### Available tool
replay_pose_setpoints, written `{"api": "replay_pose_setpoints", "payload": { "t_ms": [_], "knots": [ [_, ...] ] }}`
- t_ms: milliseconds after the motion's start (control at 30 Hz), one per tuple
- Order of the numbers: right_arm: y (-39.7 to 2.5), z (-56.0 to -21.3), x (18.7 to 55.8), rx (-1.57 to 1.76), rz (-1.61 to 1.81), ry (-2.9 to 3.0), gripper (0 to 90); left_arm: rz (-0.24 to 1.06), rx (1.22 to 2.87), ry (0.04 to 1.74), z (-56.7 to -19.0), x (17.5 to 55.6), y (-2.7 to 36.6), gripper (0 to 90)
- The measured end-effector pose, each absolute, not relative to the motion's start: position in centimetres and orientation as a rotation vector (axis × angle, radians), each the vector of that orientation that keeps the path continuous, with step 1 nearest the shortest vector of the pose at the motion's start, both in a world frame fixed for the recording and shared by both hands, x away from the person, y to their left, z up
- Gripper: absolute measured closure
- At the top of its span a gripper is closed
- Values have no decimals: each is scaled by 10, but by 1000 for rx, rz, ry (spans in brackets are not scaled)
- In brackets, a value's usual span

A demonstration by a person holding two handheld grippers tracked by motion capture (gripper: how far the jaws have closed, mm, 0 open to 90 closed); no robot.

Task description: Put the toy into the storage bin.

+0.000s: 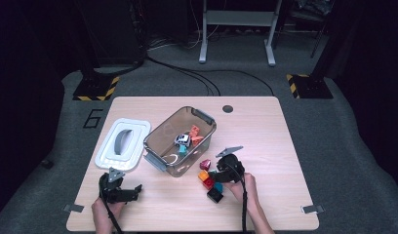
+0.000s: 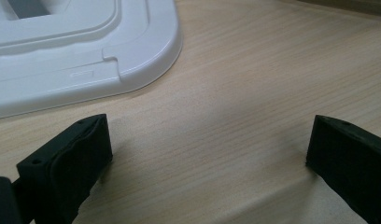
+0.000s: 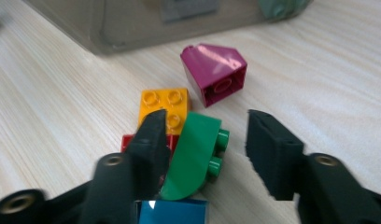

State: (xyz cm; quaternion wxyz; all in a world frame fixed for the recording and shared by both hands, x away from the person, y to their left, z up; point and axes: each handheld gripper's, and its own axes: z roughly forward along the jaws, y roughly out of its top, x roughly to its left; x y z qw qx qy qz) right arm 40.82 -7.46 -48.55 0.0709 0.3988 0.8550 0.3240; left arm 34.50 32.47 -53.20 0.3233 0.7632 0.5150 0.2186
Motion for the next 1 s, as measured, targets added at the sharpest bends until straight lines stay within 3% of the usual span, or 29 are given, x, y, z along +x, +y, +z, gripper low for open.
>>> {"api": "replay_pose_setpoints", "payload": {
  "t_ms": [167, 1000],
  "knots": [
    [-78, -489, 413, 1217, 958, 2593, 634, 573, 2003, 1351, -532, 345, 325, 0],
    [-86, -487, 421, 1209, 942, 2584, 660, 573, 2004, 1351, -532, 345, 325, 0]
  ]
}}
